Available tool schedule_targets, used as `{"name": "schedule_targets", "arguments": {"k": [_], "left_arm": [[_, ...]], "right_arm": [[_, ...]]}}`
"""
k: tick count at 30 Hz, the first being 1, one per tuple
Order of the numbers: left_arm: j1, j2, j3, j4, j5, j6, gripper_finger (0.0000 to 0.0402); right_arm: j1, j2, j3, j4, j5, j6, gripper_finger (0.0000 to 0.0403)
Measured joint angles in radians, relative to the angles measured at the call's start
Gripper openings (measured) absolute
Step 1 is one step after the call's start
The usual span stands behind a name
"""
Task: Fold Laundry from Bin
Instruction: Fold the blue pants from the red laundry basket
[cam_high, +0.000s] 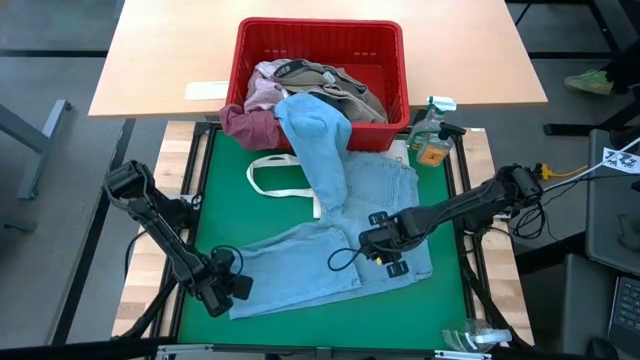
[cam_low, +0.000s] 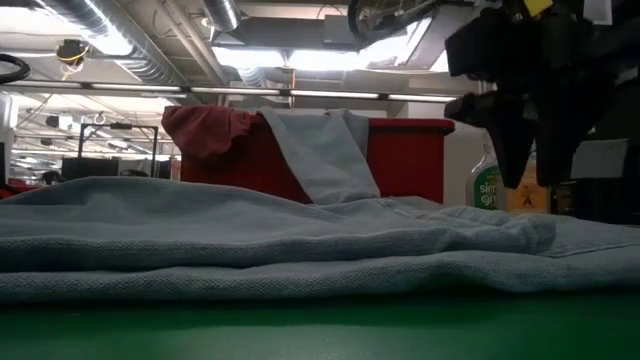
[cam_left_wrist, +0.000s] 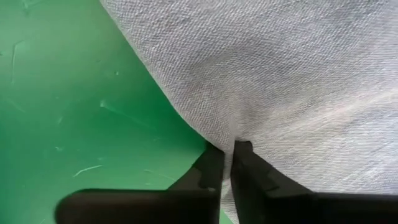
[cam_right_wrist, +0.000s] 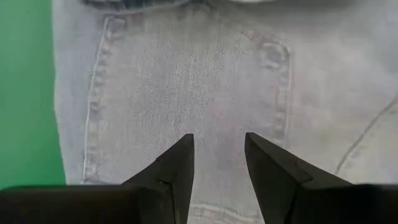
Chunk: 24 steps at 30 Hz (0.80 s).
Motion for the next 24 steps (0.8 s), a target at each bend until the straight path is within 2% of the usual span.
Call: {"name": "schedule_targets", "arguments": {"k": [13, 24], "left_arm": [[0.009, 0.003, 0.152, -0.036, 0.037, 0.052, 0.0003], [0.081, 0.001, 0.394, -0.152, -0.122, 0.268, 0.0001]], "right_arm": [[0.0, -0.206, 0.0, -0.024, 0.001, -0.005, 0.0143], [0.0, -0.299, 0.0, -0.041, 0.001, 0.007, 0.0143]]}}
